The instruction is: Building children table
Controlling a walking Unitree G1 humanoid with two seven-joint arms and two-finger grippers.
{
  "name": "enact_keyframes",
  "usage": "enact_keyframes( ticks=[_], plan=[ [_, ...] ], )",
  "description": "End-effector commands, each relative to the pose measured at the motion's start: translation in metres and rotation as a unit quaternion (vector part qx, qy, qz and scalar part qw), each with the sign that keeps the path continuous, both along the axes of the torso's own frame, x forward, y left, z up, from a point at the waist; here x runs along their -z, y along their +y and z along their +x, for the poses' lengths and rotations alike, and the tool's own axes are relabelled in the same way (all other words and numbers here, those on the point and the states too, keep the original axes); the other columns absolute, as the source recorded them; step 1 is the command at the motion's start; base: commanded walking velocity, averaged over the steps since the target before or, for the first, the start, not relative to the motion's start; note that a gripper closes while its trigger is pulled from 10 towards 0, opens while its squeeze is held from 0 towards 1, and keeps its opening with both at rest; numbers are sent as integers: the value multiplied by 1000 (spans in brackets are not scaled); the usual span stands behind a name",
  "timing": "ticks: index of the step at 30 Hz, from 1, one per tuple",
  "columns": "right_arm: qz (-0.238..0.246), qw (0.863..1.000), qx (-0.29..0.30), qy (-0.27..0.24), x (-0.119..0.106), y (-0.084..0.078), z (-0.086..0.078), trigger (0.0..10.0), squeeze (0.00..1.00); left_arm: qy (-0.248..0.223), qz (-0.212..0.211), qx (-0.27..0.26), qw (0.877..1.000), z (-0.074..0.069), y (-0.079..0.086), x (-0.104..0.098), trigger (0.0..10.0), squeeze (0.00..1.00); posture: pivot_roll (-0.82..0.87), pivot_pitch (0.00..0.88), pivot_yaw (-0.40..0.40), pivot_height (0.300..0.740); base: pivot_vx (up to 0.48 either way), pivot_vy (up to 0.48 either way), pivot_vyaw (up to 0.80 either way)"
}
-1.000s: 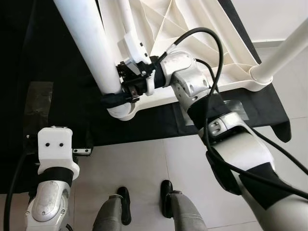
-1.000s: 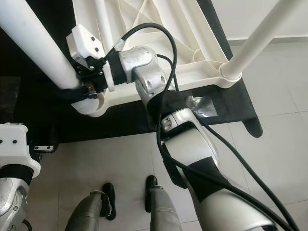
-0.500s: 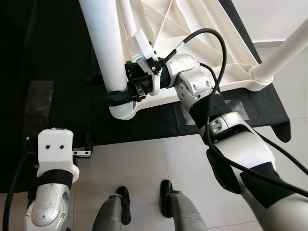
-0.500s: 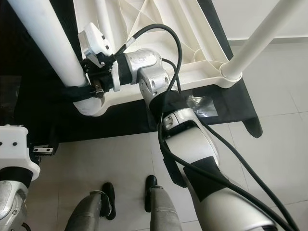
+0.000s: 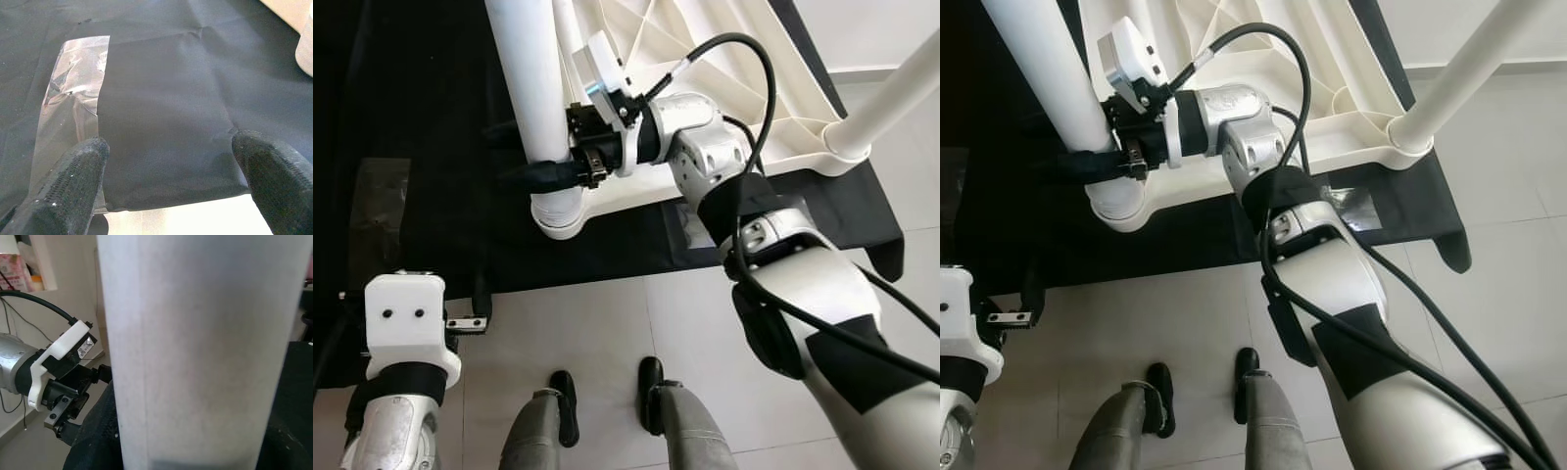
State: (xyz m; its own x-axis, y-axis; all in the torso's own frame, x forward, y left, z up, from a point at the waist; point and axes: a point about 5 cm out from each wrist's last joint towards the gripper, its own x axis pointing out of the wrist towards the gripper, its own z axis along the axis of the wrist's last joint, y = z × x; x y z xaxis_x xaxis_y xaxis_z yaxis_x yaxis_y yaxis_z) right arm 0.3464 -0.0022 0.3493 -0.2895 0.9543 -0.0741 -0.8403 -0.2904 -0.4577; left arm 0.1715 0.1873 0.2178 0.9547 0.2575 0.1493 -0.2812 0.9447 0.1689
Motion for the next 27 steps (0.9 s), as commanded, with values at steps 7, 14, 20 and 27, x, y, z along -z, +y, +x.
enact_keyframes(
  ticks=[7, 14, 20, 27],
  plan=[
    [-97, 994, -24, -37, 21, -2, -2, 10000, 0, 9, 6, -14, 1000, -7, 3, 2, 10000, 0, 79, 567, -76, 740, 0, 0, 0],
    [-134, 988, -49, -64, 22, 7, -9, 10000, 0, 11, 5, -16, 1000, -9, 2, 4, 10000, 0, 80, 574, -84, 740, 0, 0, 0],
    [-141, 988, -45, -45, 25, 8, -7, 10000, 0, 13, 2, -13, 1000, -9, -1, 5, 10000, 0, 83, 574, -80, 740, 0, 0, 0],
    [-110, 993, -39, 22, 31, 4, -3, 10000, 0, 12, 4, -10, 1000, -9, -1, 5, 10000, 0, 88, 564, -69, 740, 0, 0, 0]
  ],
)
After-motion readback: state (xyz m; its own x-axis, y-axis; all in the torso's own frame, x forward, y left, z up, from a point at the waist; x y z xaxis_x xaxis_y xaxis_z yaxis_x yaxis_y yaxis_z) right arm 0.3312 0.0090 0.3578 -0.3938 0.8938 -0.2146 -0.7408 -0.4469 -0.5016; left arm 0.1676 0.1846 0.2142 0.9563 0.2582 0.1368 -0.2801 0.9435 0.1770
